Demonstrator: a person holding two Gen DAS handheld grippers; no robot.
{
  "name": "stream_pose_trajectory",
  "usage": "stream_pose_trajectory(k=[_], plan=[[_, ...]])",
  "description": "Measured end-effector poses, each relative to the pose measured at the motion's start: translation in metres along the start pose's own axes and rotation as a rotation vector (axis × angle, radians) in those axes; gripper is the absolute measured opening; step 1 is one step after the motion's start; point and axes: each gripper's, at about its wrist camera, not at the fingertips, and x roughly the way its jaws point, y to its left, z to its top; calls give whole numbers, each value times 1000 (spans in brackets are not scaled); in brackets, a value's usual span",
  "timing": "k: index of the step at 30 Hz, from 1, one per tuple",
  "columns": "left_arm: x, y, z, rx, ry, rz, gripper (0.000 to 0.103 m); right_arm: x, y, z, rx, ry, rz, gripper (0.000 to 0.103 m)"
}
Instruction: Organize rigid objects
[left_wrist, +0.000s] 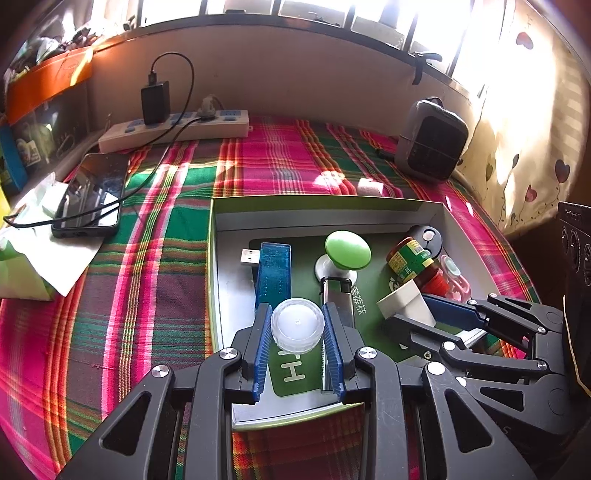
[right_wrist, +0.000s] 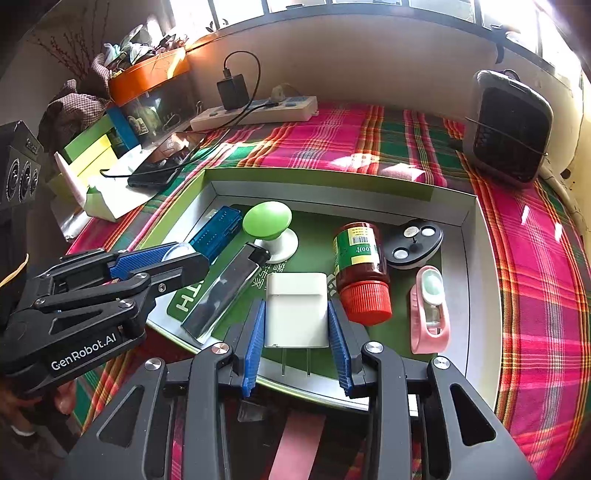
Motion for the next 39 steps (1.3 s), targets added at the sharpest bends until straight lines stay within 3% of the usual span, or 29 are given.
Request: stream_pose_trajectory(k=[39], plan=[[8,-7,1,28,7,18,27,5,-4,2,26,-9,-4,35]])
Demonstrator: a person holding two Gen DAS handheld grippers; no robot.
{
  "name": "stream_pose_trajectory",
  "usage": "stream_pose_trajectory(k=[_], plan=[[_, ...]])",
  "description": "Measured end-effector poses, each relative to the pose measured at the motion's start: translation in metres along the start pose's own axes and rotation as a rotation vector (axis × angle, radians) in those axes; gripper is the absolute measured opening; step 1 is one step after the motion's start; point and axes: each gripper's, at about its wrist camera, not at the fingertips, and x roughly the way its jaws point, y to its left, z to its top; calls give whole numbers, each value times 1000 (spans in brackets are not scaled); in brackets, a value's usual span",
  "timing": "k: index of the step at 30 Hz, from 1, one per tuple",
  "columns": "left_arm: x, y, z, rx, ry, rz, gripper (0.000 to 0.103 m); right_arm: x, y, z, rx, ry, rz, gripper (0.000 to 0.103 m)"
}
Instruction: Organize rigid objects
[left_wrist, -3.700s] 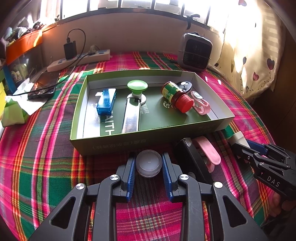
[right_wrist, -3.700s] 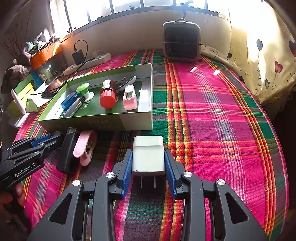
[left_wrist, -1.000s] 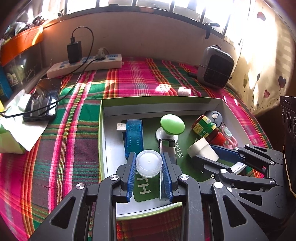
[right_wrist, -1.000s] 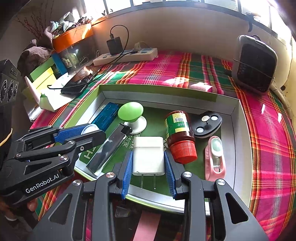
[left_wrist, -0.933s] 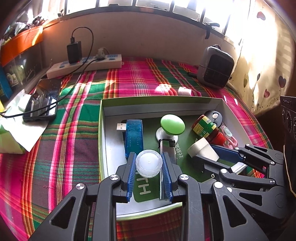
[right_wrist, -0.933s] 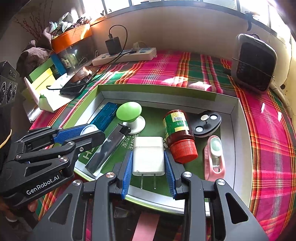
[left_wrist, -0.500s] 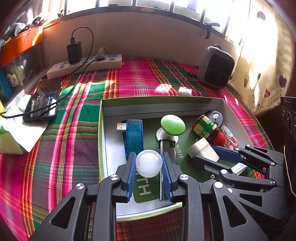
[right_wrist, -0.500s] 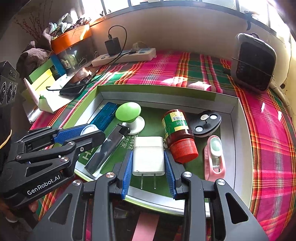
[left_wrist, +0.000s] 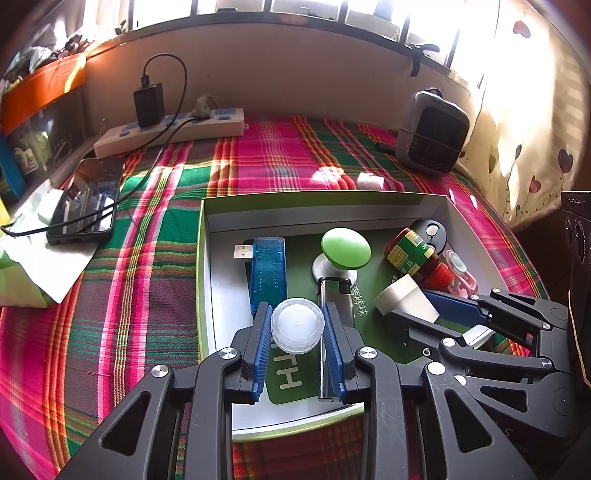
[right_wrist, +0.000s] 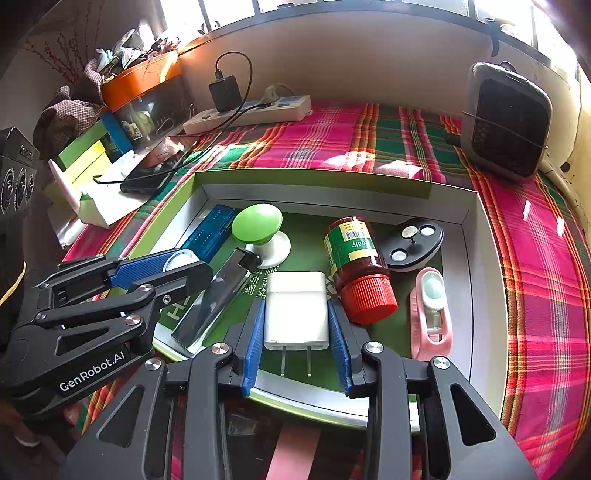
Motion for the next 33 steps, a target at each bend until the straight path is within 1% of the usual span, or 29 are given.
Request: stream_pose_trajectory(k=[23,28,33], plan=[[-1,0,-1,-1,2,-1,28,-3,2,-1,4,-9,8,36],[-2,0,-2,-3,5,-2,29,-6,3,-1,2,-16,11,39],[-4,-1,-3,-5,8,-5,30,-8,3,-2,2,-19,10,40]])
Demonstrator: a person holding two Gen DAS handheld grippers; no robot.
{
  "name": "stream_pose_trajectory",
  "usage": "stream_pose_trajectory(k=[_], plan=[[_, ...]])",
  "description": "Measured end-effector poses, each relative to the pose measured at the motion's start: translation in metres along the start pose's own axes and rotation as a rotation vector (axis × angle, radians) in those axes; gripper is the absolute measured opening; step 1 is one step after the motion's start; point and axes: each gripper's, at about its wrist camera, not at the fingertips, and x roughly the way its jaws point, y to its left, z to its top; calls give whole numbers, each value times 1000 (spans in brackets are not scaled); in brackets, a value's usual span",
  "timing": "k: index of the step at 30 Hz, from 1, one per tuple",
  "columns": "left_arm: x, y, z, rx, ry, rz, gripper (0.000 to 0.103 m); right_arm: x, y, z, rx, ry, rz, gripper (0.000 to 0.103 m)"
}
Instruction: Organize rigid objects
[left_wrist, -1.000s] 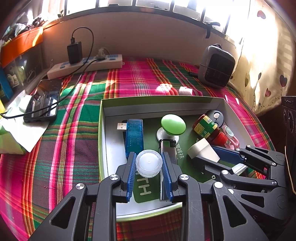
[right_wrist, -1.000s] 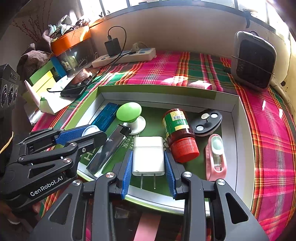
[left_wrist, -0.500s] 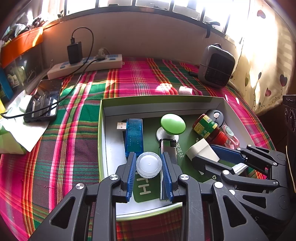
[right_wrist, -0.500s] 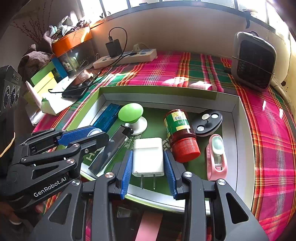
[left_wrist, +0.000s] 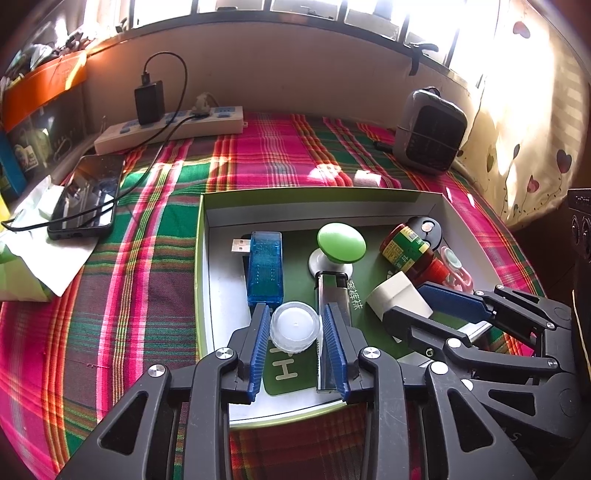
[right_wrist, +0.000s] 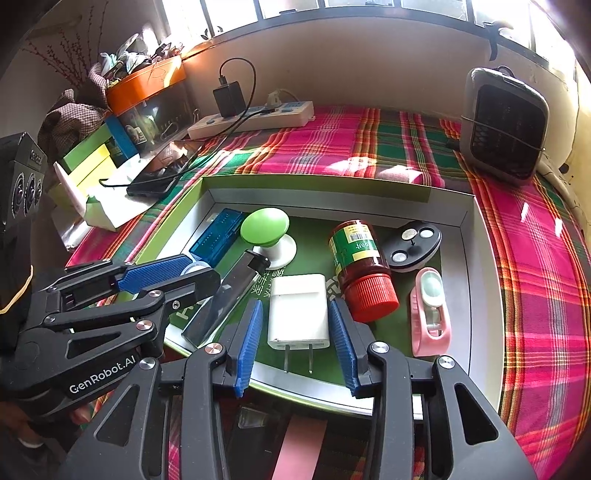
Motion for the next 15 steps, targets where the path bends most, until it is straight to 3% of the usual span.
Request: stream_pose_trajectory(k=[15], plan=[[-22,-6,-6,3,-33,2,35,-16,0,-6,12,-31,-8,48]])
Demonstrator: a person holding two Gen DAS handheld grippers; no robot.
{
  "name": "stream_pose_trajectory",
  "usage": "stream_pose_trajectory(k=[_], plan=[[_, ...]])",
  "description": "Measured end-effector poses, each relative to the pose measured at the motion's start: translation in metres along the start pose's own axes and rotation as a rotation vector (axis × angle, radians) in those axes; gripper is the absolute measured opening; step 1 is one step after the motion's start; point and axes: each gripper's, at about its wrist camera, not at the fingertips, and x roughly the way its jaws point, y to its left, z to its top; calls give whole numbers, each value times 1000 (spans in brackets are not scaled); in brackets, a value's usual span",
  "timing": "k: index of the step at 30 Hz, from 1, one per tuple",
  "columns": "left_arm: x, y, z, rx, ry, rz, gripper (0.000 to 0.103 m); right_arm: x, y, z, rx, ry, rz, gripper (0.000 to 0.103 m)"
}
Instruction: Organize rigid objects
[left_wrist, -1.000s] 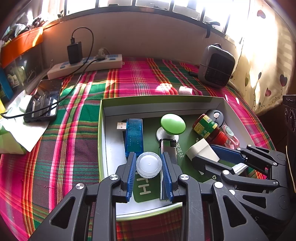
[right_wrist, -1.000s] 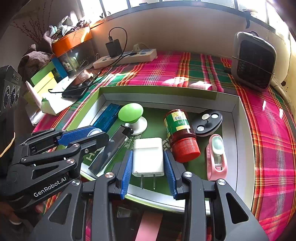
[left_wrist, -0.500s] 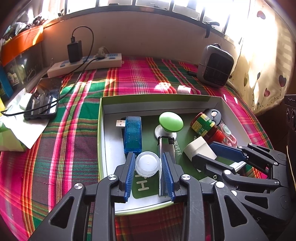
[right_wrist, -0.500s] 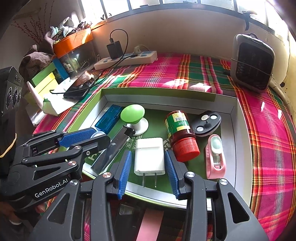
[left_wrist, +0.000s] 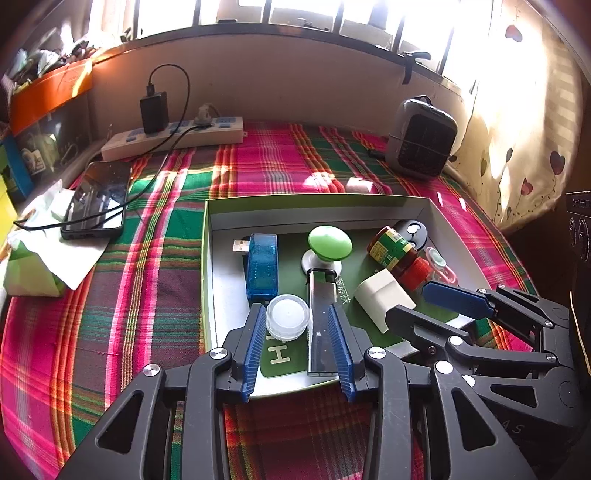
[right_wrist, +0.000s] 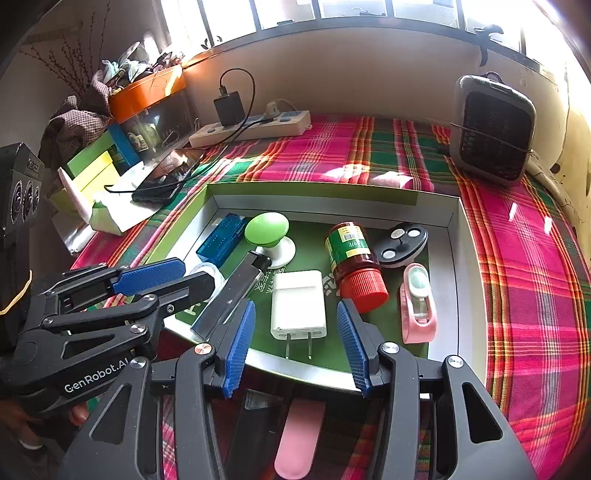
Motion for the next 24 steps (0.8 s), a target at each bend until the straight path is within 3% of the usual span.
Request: stream_pose_trajectory(k=[24], plan=[[-54,-13,-38,-21,-51,-54,37,-67,-10,-37,42,-83,-55,48]])
